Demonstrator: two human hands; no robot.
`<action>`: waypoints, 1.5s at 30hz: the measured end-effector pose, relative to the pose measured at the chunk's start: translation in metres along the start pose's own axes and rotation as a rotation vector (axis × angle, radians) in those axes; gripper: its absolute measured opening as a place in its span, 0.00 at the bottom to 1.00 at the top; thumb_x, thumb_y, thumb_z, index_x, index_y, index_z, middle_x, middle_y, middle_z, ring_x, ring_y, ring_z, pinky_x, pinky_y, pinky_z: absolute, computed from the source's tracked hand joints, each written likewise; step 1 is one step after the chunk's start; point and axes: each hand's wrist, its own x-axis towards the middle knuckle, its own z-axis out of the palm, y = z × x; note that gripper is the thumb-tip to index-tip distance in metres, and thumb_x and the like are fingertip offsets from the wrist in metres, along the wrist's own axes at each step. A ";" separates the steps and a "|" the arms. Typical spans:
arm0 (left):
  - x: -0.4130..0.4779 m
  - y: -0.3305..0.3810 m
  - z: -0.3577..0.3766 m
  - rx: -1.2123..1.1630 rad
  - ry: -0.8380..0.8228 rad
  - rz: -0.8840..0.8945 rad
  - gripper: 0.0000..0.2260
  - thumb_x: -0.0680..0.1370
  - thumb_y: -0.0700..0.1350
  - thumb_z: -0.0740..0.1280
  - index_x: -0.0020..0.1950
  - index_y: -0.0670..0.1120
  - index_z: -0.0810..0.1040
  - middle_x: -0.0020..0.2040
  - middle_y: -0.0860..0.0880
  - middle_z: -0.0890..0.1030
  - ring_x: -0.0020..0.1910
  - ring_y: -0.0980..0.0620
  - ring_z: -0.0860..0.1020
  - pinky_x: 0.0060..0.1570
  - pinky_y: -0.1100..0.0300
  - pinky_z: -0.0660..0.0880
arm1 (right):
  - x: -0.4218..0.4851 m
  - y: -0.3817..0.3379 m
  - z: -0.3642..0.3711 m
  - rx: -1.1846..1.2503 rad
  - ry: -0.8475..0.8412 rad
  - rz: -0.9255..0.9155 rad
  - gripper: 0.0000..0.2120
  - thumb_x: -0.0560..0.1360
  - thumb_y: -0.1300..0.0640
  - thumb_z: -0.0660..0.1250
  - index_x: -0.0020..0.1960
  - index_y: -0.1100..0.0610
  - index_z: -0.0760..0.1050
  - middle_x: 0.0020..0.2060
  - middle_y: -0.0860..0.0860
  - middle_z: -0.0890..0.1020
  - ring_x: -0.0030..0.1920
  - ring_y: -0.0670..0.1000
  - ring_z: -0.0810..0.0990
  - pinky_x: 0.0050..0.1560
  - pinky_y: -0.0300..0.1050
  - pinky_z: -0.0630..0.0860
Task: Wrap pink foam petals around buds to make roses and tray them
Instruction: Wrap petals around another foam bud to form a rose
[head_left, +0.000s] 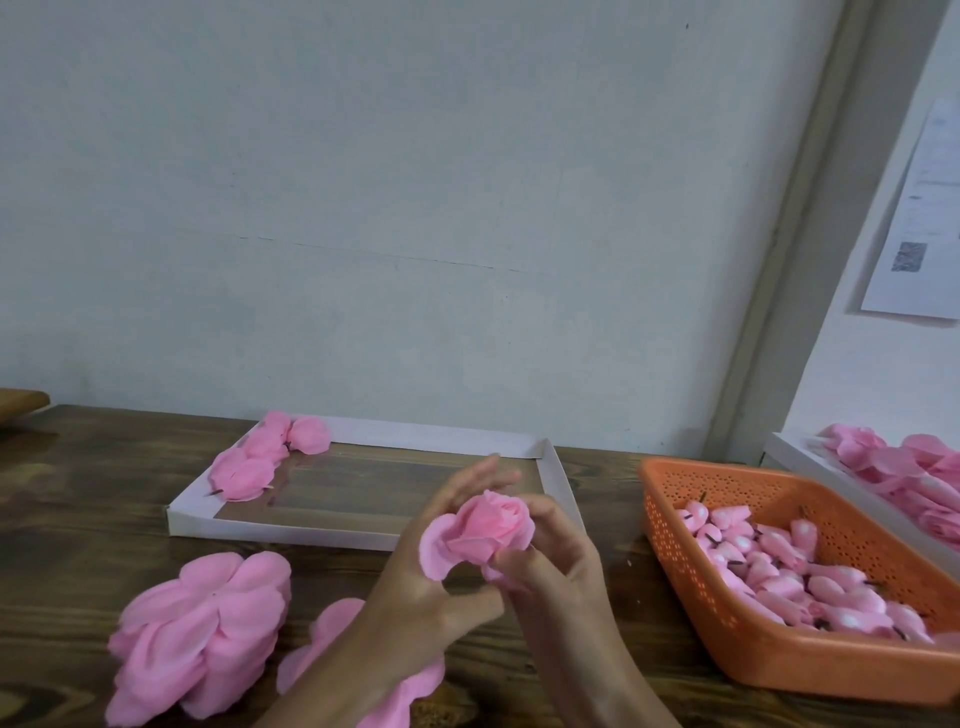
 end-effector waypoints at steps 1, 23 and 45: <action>0.002 0.002 -0.001 -0.041 0.007 0.005 0.26 0.68 0.29 0.72 0.67 0.33 0.76 0.70 0.58 0.79 0.68 0.51 0.80 0.52 0.63 0.79 | 0.000 0.000 0.001 0.014 -0.006 -0.008 0.17 0.68 0.63 0.72 0.57 0.61 0.82 0.50 0.62 0.86 0.48 0.55 0.85 0.45 0.44 0.81; 0.005 0.002 -0.002 -0.242 -0.014 -0.118 0.34 0.69 0.25 0.71 0.70 0.51 0.79 0.60 0.39 0.84 0.42 0.50 0.83 0.36 0.57 0.78 | 0.003 0.005 -0.002 -0.015 0.068 -0.029 0.17 0.73 0.63 0.69 0.61 0.61 0.80 0.46 0.67 0.85 0.38 0.59 0.83 0.33 0.51 0.80; 0.004 0.008 -0.003 -0.007 0.015 -0.037 0.34 0.69 0.24 0.72 0.67 0.54 0.79 0.68 0.47 0.82 0.65 0.43 0.82 0.50 0.16 0.71 | 0.003 0.010 -0.001 -0.132 -0.027 -0.133 0.13 0.74 0.68 0.72 0.57 0.58 0.81 0.53 0.61 0.86 0.51 0.63 0.86 0.38 0.52 0.83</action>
